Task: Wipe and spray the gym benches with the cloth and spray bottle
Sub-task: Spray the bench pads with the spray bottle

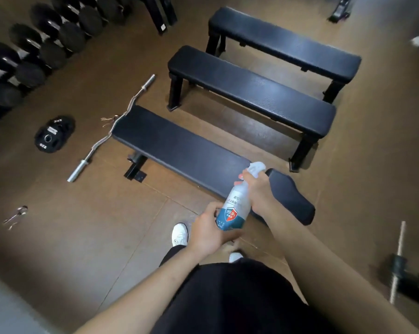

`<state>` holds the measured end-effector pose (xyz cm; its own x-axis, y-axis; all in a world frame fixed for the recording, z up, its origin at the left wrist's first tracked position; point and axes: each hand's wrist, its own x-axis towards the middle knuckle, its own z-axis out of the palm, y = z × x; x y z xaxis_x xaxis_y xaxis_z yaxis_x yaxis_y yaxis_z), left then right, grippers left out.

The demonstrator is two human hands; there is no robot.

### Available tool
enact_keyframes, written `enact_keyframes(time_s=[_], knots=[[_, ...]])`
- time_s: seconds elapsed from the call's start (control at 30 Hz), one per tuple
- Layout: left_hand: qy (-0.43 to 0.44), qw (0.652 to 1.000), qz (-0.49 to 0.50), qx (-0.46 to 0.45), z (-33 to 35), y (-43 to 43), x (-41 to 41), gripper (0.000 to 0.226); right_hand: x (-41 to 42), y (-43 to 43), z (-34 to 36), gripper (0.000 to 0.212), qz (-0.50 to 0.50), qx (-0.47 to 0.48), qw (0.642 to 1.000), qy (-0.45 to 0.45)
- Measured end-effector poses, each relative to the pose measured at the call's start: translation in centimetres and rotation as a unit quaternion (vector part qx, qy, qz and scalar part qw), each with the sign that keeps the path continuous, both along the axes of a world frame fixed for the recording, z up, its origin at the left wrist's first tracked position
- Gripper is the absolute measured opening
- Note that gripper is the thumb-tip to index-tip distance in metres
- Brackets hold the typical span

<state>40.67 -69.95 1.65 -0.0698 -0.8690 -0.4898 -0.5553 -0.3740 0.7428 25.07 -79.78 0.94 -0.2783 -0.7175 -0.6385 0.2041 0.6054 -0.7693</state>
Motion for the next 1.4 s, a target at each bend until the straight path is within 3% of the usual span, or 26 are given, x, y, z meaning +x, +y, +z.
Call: enact_keyframes(time_s=[0.2,0.37,0.47,0.8,0.93,1.1,1.27,1.4], knots=[[0.039,0.999,-0.004,-0.001,0.4,-4.8,6.8,0.076,7.1,-4.6,1.5,0.026,0.004,0.026,0.999,0.021],[0.033,0.999,0.02,-0.017,0.2,-7.5,13.1,0.086,14.2,-8.5,2.2,0.009,0.073,0.018,0.994,0.075],[0.03,0.998,0.044,-0.021,0.1,-8.6,17.0,0.089,18.7,-10.5,2.2,0.018,0.089,0.004,0.994,0.067],[0.047,0.983,0.178,-0.028,-0.2,-10.5,24.6,0.074,29.4,-15.8,1.4,0.012,0.231,-0.017,0.97,0.072],[0.041,0.978,0.203,-0.026,0.1,-11.9,26.3,0.073,31.7,-18.0,1.0,0.017,0.283,-0.01,0.955,0.081],[0.029,0.977,0.211,-0.035,0.3,-13.6,27.9,0.071,33.9,-19.8,0.7,0.014,0.269,-0.007,0.96,0.078],[0.034,0.975,0.215,-0.033,0.4,-15.3,28.6,0.071,34.5,-21.5,0.7,0.038,0.281,0.001,0.956,0.079],[0.039,0.977,0.21,-0.028,0.0,-16.4,28.2,0.073,34.0,-22.6,0.3,0.016,0.252,0.0,0.966,0.058]])
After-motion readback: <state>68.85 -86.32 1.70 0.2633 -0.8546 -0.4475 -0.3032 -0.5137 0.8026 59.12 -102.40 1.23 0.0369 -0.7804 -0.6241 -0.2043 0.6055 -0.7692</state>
